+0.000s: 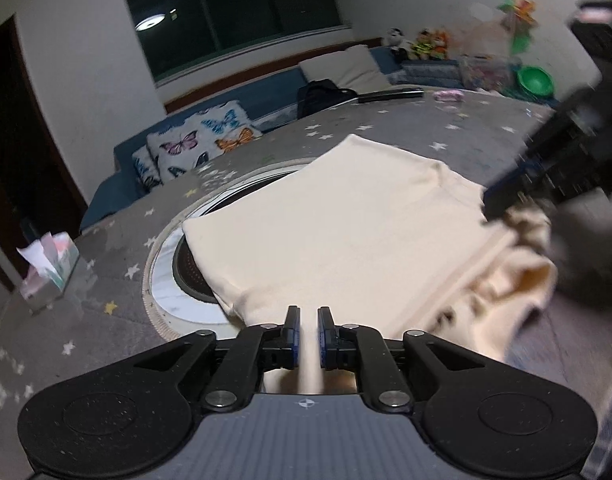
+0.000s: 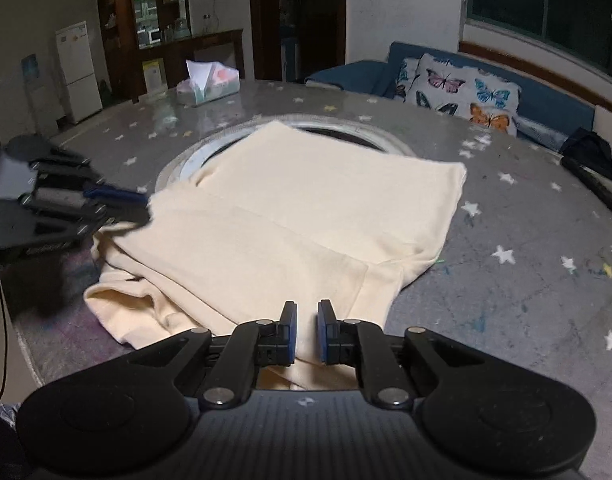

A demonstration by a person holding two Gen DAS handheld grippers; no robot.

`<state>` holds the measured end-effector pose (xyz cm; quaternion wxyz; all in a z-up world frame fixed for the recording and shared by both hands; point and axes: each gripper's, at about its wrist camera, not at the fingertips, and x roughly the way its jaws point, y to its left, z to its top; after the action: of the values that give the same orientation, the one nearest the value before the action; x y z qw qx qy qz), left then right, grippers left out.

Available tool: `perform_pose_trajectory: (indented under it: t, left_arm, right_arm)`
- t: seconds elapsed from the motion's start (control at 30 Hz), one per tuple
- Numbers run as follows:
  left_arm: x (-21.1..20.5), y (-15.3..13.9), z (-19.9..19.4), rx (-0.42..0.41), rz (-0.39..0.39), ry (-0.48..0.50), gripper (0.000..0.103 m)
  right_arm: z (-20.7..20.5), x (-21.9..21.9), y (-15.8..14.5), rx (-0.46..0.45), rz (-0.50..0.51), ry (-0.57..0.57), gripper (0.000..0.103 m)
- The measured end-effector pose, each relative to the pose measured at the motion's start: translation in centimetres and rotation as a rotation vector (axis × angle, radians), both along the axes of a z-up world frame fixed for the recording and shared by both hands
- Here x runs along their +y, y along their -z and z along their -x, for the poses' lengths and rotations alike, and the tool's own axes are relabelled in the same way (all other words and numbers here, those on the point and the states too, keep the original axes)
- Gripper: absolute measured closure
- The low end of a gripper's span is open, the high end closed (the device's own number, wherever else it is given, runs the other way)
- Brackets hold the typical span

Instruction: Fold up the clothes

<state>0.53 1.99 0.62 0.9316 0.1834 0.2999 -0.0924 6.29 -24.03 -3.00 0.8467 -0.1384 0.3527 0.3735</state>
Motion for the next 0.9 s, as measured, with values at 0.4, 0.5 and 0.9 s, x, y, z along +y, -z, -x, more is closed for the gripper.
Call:
perform_pose_trajectory:
  t: [0.4, 0.5, 0.9]
  left_arm:
    - [-1.9, 0.8, 5.6, -0.027, -0.161, 0.154, 0.057]
    - [-3.0, 1.8, 5.6, -0.038, -0.204, 0.195, 0.056]
    - [-3.4, 1.4, 2.5, -0.047, -0.078, 0.193, 0.093]
  right_arm:
    - [1.5, -0.8, 0.2, -0.024, 0.011, -0.007, 0.092]
    - [1.7, -0.7, -0.2, -0.037, 0.024, -0.014, 0.091]
    - [4.8, -1.5, -2.0, -0.132, 0.110, -0.166, 0.056]
